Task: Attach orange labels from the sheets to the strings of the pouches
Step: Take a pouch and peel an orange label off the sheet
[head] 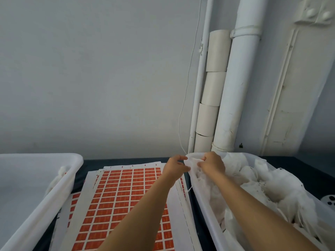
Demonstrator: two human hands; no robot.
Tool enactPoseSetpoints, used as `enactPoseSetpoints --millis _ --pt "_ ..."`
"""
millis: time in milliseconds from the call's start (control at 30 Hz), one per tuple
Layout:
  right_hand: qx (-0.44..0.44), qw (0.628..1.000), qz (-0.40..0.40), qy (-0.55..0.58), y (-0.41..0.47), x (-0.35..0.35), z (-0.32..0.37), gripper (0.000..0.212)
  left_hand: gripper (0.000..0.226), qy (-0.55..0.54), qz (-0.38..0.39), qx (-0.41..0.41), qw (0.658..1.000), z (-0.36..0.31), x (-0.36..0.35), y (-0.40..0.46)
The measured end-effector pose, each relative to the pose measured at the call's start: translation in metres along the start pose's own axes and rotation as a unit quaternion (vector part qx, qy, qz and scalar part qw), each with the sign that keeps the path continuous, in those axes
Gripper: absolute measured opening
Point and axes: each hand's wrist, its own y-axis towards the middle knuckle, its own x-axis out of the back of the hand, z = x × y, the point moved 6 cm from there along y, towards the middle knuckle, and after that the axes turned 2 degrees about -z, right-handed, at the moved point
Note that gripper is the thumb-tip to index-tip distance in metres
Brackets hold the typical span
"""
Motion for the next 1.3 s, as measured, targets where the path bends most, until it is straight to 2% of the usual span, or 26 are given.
enactPoseSetpoints --millis 100,200,300,367,433,533,667,867,1000,1133,1300 --pt "0.004 0.999 -0.032 0.031 0.002 0.008 0.006 0.021 0.048 0.026 0.009 -0.024 0.999 -0.008 0.0 0.005" --pt "0.03 0.994 -0.063 0.086 0.0 0.021 0.021 0.04 0.053 0.019 -0.005 -0.052 0.998 -0.021 0.007 0.003" --pt "0.062 0.983 -0.079 0.152 -0.01 0.041 0.049 0.036 0.044 -0.02 -0.035 -0.084 0.996 -0.035 0.018 -0.008" --pt "0.088 0.971 -0.067 0.212 -0.02 0.056 0.07 0.021 0.025 -0.049 -0.042 -0.128 0.99 -0.048 0.029 -0.023" --pt "0.105 0.951 -0.025 0.291 -0.036 0.064 0.088 0.019 0.01 -0.066 -0.043 -0.17 0.982 -0.061 0.045 -0.043" --pt "0.104 0.93 0.054 0.348 -0.067 0.063 0.103 0.017 0.011 -0.041 -0.046 -0.193 0.979 -0.062 0.071 -0.075" --pt "0.086 0.923 0.126 0.354 -0.109 0.037 0.107 0.013 0.014 -0.014 -0.043 -0.156 0.987 -0.029 0.094 -0.114" --pt "0.056 0.932 0.185 0.305 -0.157 -0.03 0.089 0.026 0.019 0.002 -0.066 -0.052 0.996 0.049 0.1 -0.149" --pt "0.014 0.92 0.242 0.309 -0.171 -0.056 0.071 0.034 0.013 -0.01 -0.085 -0.025 0.996 0.073 0.094 -0.159" --pt "0.009 0.922 0.179 0.343 -0.173 -0.066 0.051 0.022 0.026 -0.019 -0.129 0.004 0.991 0.089 0.093 -0.161" --pt "-0.003 0.891 0.166 0.422 -0.174 -0.079 0.033 0.005 0.034 -0.028 -0.158 0.023 0.987 0.104 0.095 -0.155"
